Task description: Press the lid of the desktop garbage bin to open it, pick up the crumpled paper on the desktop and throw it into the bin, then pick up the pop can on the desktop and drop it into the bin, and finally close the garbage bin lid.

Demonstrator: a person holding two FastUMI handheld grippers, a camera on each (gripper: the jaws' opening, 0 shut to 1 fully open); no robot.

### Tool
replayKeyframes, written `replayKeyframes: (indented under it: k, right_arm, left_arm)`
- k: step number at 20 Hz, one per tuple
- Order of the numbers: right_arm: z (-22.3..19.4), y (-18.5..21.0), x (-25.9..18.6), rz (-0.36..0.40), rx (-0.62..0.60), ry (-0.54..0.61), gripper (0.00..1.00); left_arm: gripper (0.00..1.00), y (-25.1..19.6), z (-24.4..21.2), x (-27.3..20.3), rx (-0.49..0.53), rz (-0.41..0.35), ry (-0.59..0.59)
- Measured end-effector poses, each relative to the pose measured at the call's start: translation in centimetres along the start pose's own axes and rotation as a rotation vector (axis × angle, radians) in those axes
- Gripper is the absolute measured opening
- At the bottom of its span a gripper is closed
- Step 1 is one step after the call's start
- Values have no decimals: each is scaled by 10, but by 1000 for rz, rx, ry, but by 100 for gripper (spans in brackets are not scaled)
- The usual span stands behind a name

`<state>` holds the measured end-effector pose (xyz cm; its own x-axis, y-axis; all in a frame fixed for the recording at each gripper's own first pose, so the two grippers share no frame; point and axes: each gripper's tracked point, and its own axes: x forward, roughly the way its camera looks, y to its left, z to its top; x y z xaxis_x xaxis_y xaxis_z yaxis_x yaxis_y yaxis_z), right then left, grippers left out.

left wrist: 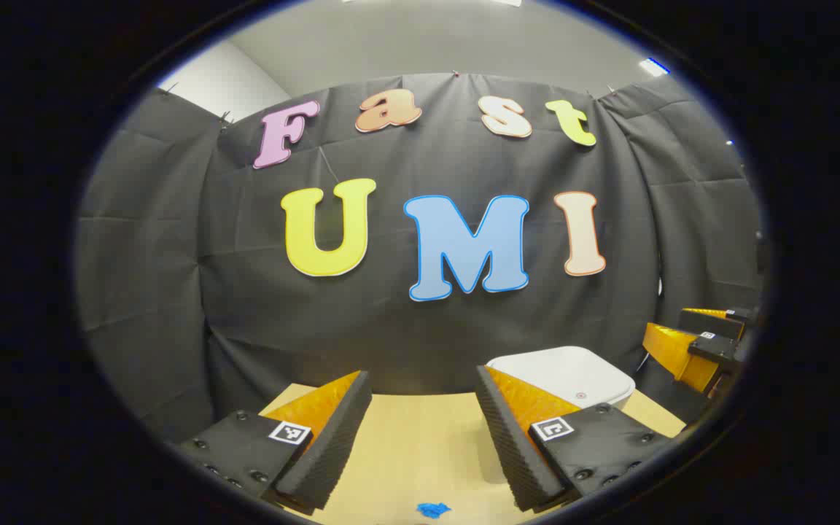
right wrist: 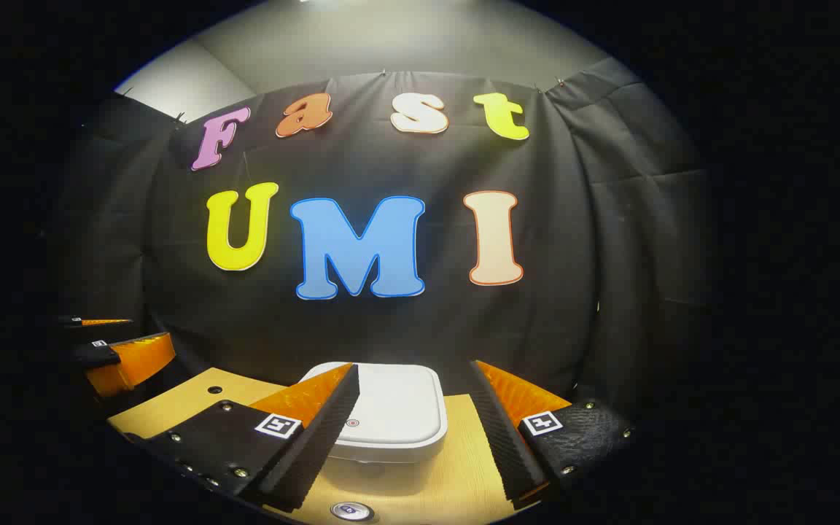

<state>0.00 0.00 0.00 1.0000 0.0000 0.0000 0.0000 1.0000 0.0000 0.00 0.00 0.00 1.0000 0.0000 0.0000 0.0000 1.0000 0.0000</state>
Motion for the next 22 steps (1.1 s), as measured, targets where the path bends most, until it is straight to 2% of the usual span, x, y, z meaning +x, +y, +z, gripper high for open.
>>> replayKeyframes:
  k: [22]
  right_arm:
    - [-4, -1, 10, -12, -9, 3, 94]
  left_arm:
    - [94, -2, 3, -2, 10, -5, -8]
